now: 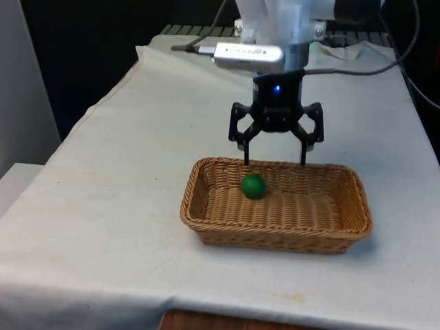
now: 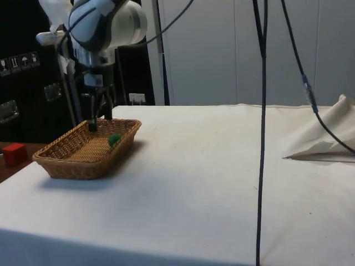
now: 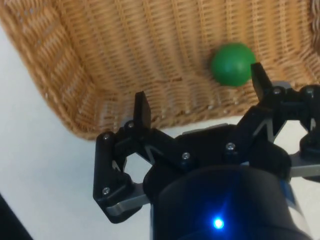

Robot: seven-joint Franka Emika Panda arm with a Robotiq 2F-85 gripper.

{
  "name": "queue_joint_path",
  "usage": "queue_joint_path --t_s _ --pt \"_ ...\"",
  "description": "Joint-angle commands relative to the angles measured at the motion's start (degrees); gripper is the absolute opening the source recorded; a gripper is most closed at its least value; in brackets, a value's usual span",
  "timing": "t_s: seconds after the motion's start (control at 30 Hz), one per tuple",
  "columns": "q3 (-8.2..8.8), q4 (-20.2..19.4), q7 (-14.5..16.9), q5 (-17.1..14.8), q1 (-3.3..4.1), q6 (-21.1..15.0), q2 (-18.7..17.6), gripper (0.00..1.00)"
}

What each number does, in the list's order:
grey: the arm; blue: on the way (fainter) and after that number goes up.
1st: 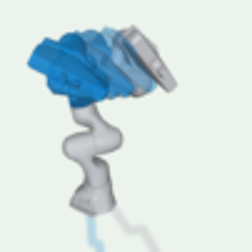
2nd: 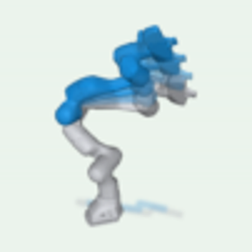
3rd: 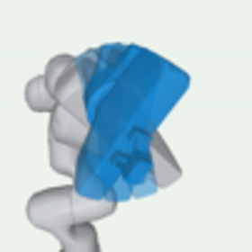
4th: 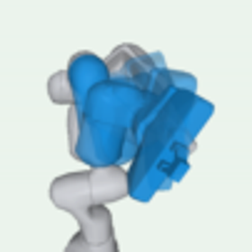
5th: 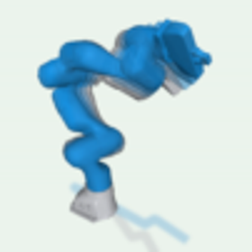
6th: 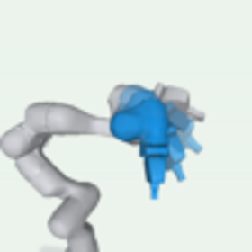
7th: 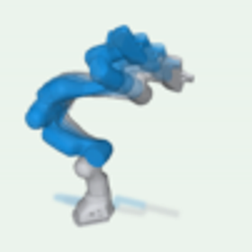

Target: Pick up the ball and place it into the basket.

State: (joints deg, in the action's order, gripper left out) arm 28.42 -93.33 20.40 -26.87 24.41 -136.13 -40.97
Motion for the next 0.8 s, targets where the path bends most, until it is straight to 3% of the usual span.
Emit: queue_joint_path --t_s 0.0,0.2,0.23,0.27,0.5,0.53,0.57,0.77 --pt "0.46 -1.43 -0.23 0.46 0.69 -0.69 1.32 1.00" --pt "0.46 -5.04 -0.63 2.06 1.32 -0.74 5.73 1.00" --pt "0.00 -4.53 -0.23 1.78 0.80 -0.17 5.44 1.00" --pt "0.46 -5.50 -0.69 2.35 1.43 -0.69 6.42 1.00" --pt "0.52 -9.28 -1.09 4.30 2.18 -0.57 11.52 1.00" --pt "0.00 -8.77 -0.63 3.90 1.55 -0.17 11.17 1.00" --pt "0.52 -9.74 -1.15 4.58 2.23 -0.57 12.26 1.00" --pt "0.46 -13.58 -1.89 6.82 2.75 -0.69 17.13 1.00"
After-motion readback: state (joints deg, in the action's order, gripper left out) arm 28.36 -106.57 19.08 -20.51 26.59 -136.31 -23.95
